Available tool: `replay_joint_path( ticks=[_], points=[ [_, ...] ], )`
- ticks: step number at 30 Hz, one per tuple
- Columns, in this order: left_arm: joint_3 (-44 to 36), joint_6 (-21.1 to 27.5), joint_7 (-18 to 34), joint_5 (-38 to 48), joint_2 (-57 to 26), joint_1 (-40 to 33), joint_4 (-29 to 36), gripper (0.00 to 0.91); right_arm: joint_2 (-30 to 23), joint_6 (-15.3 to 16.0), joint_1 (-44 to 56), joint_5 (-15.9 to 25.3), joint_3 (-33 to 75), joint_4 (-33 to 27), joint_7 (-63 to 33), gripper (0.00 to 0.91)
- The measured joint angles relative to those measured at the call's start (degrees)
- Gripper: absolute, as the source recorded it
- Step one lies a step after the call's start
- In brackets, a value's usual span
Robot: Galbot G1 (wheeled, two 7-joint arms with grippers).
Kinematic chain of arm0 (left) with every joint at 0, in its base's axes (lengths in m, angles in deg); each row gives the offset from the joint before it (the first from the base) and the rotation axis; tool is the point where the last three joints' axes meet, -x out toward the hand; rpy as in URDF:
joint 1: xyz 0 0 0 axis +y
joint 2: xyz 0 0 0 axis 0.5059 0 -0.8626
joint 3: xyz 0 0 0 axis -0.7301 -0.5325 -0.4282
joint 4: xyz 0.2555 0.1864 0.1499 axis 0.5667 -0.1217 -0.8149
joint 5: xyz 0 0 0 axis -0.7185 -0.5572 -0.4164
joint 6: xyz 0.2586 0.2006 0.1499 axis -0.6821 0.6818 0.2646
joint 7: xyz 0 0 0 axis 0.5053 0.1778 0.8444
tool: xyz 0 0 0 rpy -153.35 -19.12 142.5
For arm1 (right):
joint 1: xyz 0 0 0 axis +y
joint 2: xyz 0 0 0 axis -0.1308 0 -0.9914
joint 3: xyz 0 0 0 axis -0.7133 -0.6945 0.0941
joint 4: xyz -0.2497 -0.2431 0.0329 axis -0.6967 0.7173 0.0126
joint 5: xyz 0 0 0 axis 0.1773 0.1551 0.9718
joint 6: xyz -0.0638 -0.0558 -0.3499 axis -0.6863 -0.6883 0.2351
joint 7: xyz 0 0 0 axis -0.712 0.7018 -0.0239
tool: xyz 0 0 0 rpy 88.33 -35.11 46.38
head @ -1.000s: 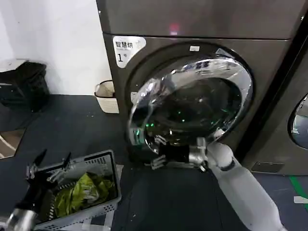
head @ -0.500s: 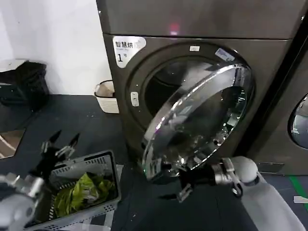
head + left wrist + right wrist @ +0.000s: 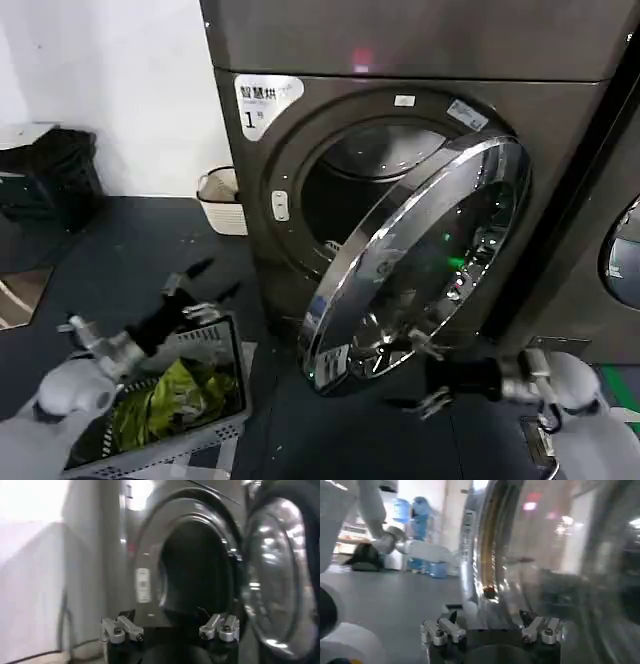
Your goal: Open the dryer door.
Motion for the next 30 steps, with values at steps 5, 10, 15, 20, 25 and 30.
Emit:
replay_joint_path(
  ticks=[5,10,15,20,25,30],
  points=[
    [-6.4,-0.5,-2.5,0.7,-0.1,-4.0,0.7,0.907,-2.1,-0.1,4.4,1.3,10.3,0.6,-2.3,0.907],
    [-12.2,-0.5,-3.3,1.2,-0.2,-7.1,1.5,0.907,-5.3,0.2,7.9,2.1,19.7,2.5,-9.1,0.907],
    [-17.3,-0.2,-3.3,2.3,0.0,-10.3,2.9,0.907,-9.1,0.7,11.6,3.5,29.6,6.2,-20.1,0.907],
    [-22.4,-0.2,-3.4,2.7,0.4,-13.5,3.7,0.907,-12.3,5.9,14.7,3.3,38.1,12.0,-32.2,0.907],
    [-28.5,0.0,-3.3,4.1,1.9,-17.6,3.8,0.907,-14.5,13.0,18.0,3.0,45.8,17.7,-40.1,0.907],
    [-35.4,0.1,-3.3,5.1,4.5,-23.1,2.5,0.907,-13.9,17.4,20.9,1.7,54.8,19.4,-46.5,0.907]
  ],
)
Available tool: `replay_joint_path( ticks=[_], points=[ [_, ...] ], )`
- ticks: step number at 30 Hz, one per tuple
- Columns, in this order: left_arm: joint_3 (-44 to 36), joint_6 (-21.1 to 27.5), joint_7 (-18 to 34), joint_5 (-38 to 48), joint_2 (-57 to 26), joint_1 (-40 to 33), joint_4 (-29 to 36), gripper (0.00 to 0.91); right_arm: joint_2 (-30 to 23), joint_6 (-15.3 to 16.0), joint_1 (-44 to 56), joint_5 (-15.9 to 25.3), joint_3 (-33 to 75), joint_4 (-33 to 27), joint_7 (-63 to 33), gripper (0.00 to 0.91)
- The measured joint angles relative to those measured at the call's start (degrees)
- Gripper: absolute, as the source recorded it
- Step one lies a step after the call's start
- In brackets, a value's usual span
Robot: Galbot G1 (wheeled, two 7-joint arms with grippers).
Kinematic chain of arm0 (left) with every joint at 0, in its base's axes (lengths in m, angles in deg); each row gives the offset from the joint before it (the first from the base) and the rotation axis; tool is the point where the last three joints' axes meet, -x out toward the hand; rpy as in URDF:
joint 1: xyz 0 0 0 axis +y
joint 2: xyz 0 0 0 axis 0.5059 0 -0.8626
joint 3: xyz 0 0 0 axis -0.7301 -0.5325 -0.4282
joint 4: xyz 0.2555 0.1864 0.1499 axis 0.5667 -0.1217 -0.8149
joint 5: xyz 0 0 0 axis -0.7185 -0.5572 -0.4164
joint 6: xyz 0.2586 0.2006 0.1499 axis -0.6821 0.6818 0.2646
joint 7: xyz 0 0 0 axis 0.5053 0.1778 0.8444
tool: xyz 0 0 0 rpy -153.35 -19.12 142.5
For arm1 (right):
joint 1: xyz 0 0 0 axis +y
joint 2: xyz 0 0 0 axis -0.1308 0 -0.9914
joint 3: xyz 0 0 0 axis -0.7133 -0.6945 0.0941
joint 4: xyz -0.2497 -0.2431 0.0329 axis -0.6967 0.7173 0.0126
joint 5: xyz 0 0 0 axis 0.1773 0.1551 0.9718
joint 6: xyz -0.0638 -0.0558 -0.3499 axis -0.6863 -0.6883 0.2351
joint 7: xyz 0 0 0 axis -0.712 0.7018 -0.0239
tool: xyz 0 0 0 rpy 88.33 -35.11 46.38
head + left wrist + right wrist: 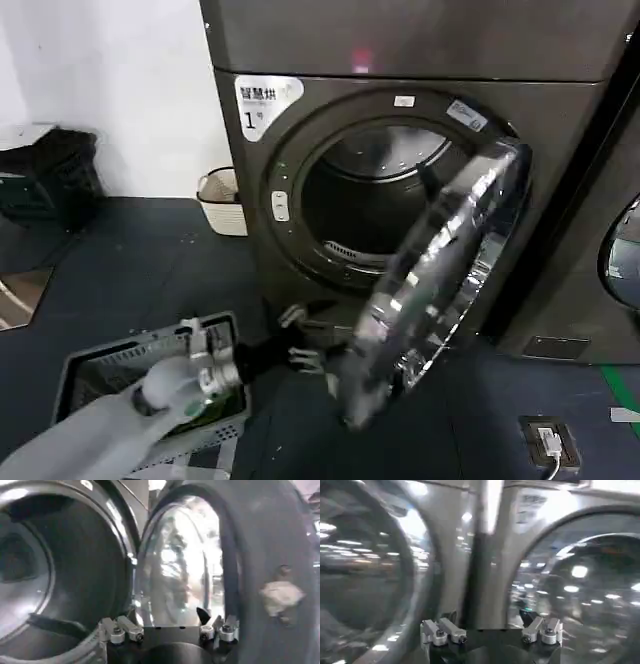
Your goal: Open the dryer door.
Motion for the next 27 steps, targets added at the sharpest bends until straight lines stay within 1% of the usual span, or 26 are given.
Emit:
replay_joint_path(
  ticks=[2,6,11,15,19,21,24,27],
  points=[
    [-2.7,0.1,0.1,0.3,1.5,-2.4,-0.6,0.907,0.5,1.8,0.9,0.0,3.4,0.1,-2.6,0.907],
    [-7.7,0.0,0.1,0.3,5.1,-7.0,-2.3,0.907,1.2,2.2,1.8,0.1,9.0,0.3,-6.6,0.907],
    [-13.6,0.0,0.5,0.6,10.1,-12.2,-4.1,0.907,1.8,3.8,1.7,0.3,14.3,0.6,-12.1,0.907],
    [-17.5,0.0,0.8,1.3,14.0,-15.6,-5.4,0.907,2.5,4.4,1.9,2.6,18.0,0.0,-14.9,0.907],
    [-21.0,0.0,1.6,1.8,17.7,-18.3,-7.4,0.907,3.8,6.5,2.5,4.3,22.0,-1.0,-16.8,0.907],
    [-22.3,-0.2,2.1,1.8,19.3,-19.2,-8.4,0.907,4.3,6.4,2.9,5.2,24.2,-1.5,-17.0,0.907],
    [-23.6,-0.5,2.8,2.0,21.9,-20.2,-10.2,0.907,4.8,5.5,3.9,7.2,27.5,-2.5,-16.9,0.907],
    [-25.1,-0.7,3.3,2.0,24.3,-21.0,-12.0,0.907,4.9,5.5,4.7,7.4,30.2,-2.2,-17.3,0.907]
  ],
)
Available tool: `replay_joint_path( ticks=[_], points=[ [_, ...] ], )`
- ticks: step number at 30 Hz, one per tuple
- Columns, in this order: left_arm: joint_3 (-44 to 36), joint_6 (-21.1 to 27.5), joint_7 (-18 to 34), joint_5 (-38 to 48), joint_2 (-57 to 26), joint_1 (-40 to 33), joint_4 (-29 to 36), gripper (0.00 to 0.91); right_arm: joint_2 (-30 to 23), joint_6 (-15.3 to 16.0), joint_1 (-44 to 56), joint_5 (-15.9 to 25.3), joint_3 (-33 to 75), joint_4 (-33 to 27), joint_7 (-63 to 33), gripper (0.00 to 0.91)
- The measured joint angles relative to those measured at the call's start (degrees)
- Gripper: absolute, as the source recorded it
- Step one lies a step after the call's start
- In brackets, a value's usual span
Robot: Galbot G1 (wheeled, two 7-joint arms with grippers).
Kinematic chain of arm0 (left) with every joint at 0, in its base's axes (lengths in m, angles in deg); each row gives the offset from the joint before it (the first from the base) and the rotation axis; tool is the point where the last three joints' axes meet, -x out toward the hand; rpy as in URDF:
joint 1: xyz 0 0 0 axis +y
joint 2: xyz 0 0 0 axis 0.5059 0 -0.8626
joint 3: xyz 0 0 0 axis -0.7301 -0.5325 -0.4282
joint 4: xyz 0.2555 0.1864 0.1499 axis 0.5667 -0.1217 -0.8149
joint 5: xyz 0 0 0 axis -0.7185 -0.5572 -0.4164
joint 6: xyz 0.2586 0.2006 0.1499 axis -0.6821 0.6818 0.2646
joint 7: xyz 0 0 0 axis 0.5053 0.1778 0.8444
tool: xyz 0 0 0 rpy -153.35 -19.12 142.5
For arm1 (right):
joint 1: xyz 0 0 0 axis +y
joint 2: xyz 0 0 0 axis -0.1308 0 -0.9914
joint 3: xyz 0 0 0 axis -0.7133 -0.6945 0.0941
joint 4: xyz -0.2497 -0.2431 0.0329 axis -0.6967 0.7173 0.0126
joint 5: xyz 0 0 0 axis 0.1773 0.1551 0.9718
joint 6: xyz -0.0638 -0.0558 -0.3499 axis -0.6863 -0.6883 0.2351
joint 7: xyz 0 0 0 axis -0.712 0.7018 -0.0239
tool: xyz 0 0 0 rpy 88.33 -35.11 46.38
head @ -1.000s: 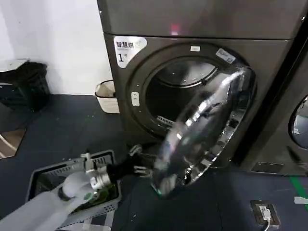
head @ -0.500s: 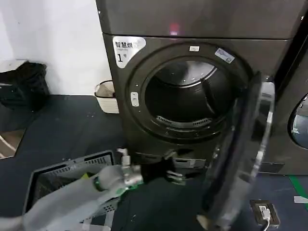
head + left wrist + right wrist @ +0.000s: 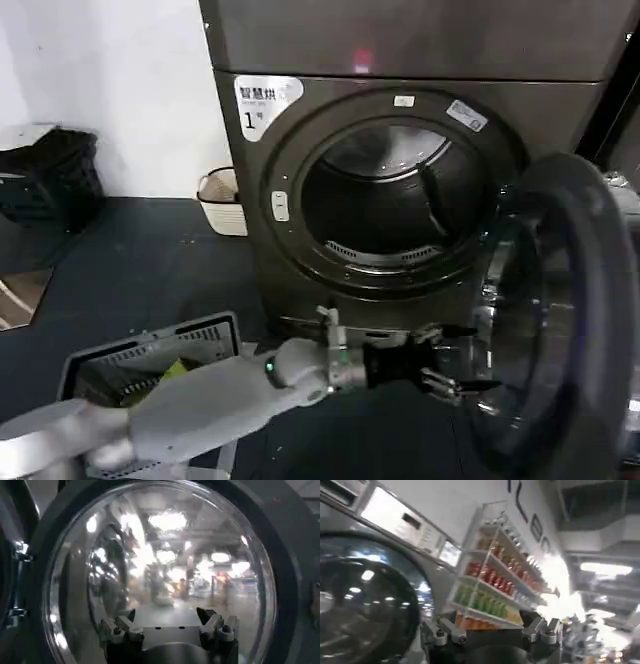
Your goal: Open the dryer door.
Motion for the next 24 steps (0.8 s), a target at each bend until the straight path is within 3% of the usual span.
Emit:
replay_joint_path(
  ticks=[13,24],
  points=[
    [-2.1,-0.6,3.5,-0.4,11.5,-2.5,-8.8,0.907,1.1,2.1,1.8,2.1,7.8,-1.5,-2.6,0.907],
    [-2.9,-2.0,5.7,-0.9,21.0,-5.6,-17.0,0.907,1.5,2.0,2.9,2.4,11.6,-3.5,-1.5,0.907]
  ],
)
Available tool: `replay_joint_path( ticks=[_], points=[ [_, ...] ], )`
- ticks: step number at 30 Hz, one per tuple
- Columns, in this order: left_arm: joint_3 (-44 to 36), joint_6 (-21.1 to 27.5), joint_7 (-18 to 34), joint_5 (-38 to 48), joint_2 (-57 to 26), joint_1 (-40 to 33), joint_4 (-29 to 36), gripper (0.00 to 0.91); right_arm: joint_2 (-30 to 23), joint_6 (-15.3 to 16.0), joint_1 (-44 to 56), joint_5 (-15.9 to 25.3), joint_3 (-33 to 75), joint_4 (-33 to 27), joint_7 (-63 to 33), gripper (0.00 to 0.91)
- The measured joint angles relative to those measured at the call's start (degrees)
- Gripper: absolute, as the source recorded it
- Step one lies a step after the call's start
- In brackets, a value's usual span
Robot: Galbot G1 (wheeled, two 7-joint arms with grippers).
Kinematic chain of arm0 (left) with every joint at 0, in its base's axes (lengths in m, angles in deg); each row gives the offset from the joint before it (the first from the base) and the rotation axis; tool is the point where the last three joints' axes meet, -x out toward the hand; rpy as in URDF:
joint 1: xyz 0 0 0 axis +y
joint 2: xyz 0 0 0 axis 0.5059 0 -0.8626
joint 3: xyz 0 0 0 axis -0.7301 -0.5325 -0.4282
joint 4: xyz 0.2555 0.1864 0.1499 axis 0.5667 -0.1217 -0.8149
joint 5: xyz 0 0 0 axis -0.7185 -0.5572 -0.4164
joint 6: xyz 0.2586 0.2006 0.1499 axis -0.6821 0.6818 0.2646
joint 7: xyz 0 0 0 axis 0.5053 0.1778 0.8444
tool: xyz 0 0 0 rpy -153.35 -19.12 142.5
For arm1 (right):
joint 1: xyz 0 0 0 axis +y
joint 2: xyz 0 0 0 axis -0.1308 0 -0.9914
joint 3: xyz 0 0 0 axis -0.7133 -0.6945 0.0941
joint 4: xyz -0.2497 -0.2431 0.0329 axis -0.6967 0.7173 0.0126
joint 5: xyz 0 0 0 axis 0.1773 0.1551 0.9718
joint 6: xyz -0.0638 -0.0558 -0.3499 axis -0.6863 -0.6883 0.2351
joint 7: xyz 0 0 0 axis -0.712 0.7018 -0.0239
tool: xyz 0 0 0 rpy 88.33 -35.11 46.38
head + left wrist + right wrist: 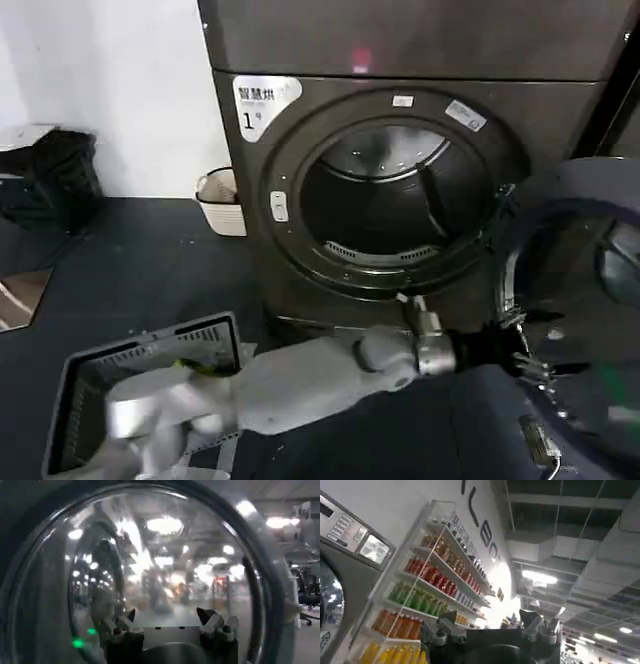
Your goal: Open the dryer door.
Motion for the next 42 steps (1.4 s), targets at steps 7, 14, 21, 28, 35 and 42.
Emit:
replay_joint_path(
  ticks=[7,14,21,28,35,42],
  points=[
    [0.5,-0.8,2.2,-1.8,4.2,-0.5,-3.8,0.907,0.2,0.0,-0.1,0.0,-0.1,-0.2,0.4,0.907],
    [1.1,-1.7,4.7,-4.7,4.7,-0.1,-5.1,0.907,0.2,-0.1,-0.4,-0.1,-0.7,-0.4,0.7,0.907],
    [2.3,-5.0,8.4,-9.1,4.7,0.4,-3.7,0.907,0.6,-0.2,-0.7,-0.3,-1.6,-0.9,-0.3,0.907],
    [1.9,-12.4,9.8,-9.1,1.0,1.7,0.2,0.907,1.3,-1.4,-0.8,-0.5,-1.6,-1.3,-0.4,0.907],
    [2.5,-12.9,9.0,-7.0,-8.9,3.4,7.3,0.907,1.7,-1.5,-1.1,1.2,-1.0,-0.8,0.0,0.907],
    [3.9,-10.5,9.0,-7.5,-22.6,3.9,18.9,0.907,1.9,-2.6,-1.1,1.6,0.3,0.0,-0.8,0.907]
  ],
)
